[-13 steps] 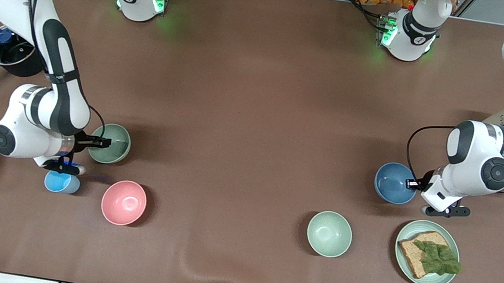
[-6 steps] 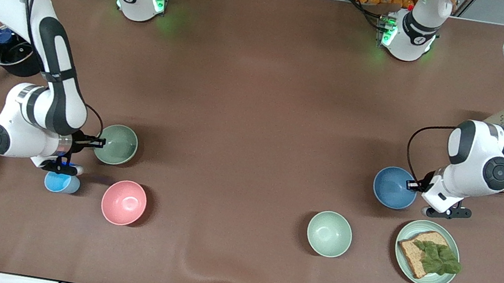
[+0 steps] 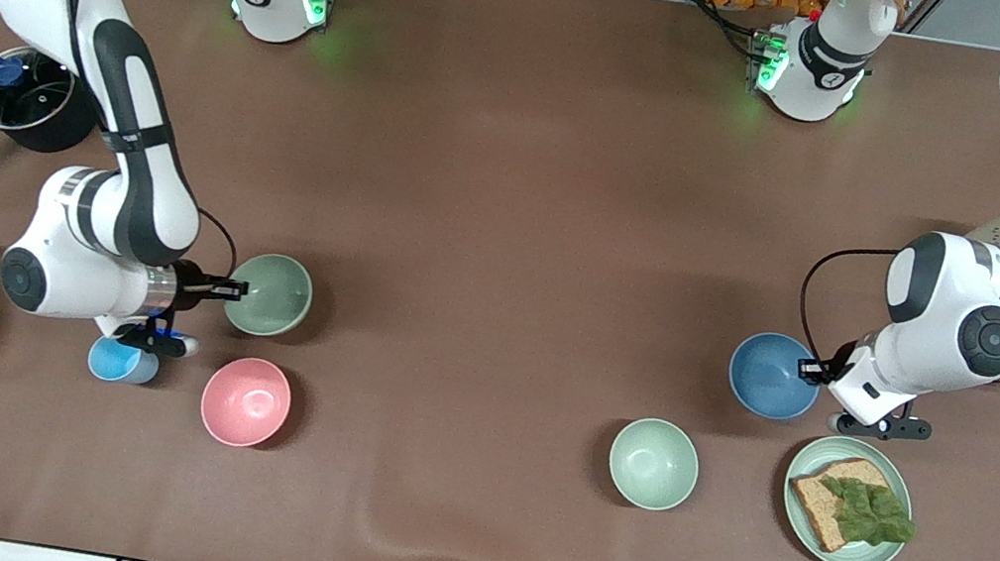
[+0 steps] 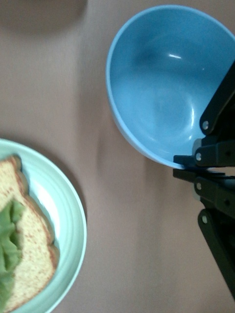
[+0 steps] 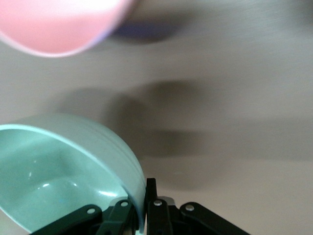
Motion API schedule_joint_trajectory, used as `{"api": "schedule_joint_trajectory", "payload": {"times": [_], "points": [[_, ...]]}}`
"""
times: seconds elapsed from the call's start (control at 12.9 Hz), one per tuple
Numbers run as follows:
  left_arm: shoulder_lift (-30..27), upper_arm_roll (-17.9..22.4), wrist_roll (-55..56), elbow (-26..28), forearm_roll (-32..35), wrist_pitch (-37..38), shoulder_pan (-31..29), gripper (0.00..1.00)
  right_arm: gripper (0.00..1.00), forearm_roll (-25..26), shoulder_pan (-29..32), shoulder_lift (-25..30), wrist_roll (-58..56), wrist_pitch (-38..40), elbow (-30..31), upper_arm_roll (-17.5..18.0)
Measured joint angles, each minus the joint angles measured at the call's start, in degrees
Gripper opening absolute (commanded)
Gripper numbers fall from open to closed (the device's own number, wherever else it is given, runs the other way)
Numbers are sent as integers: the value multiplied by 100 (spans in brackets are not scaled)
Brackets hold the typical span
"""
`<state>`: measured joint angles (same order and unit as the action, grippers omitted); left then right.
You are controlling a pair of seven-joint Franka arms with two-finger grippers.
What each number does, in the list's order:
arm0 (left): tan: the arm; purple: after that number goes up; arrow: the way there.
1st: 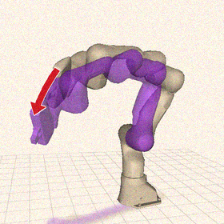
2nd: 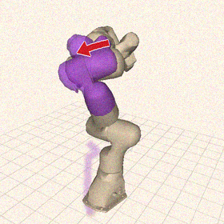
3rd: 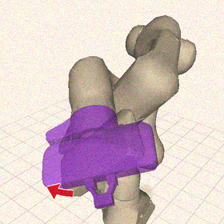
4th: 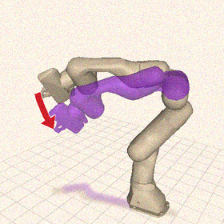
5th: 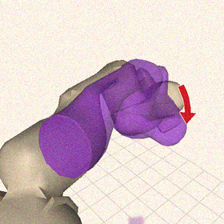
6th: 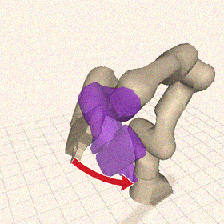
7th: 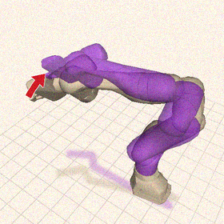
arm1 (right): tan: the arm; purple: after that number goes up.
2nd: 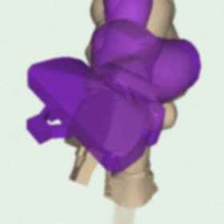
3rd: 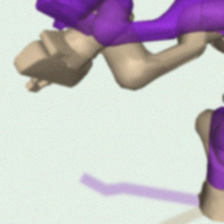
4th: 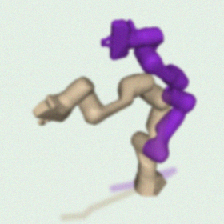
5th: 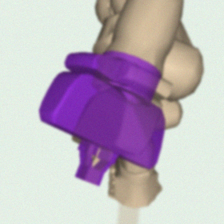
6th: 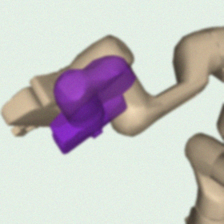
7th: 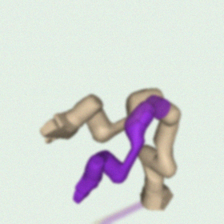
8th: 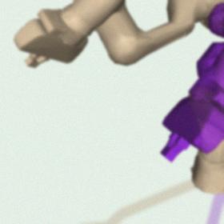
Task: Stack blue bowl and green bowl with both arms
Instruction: 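Slide the blue bowl with the left gripper while the right gripper slides the green bowl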
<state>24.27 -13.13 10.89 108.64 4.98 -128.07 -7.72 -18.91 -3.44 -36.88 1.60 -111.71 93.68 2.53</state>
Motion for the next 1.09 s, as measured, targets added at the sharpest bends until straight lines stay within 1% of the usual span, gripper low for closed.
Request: {"api": "schedule_joint_trajectory", "payload": {"times": [0.16,0.23,0.39,0.47,0.7,0.86,1.09], "points": [[-53,-205,8,-322,-3,460,6,0,0,-289,-104,28,613,-29,-48,257],[-67,-305,21,-473,-5,613,8,0,0,-475,-237,30,928,-74,-98,325],[-73,-496,102,-657,-8,743,12,0,0,-831,-679,31,1550,-384,-166,363],[-73,-597,232,-677,-9,758,11,0,0,-931,-913,29,1876,-629,-164,368],[-73,-932,773,-680,-9,813,16,0,0,-992,-1595,1,2862,-1359,-144,377],[-74,-1150,1217,-682,-10,857,17,0,0,-998,-1940,-55,3322,-1779,-133,378],[-75,-1400,1612,-683,-10,884,18,0,0,-1033,-2229,-214,3648,-2224,-108,376]]}}
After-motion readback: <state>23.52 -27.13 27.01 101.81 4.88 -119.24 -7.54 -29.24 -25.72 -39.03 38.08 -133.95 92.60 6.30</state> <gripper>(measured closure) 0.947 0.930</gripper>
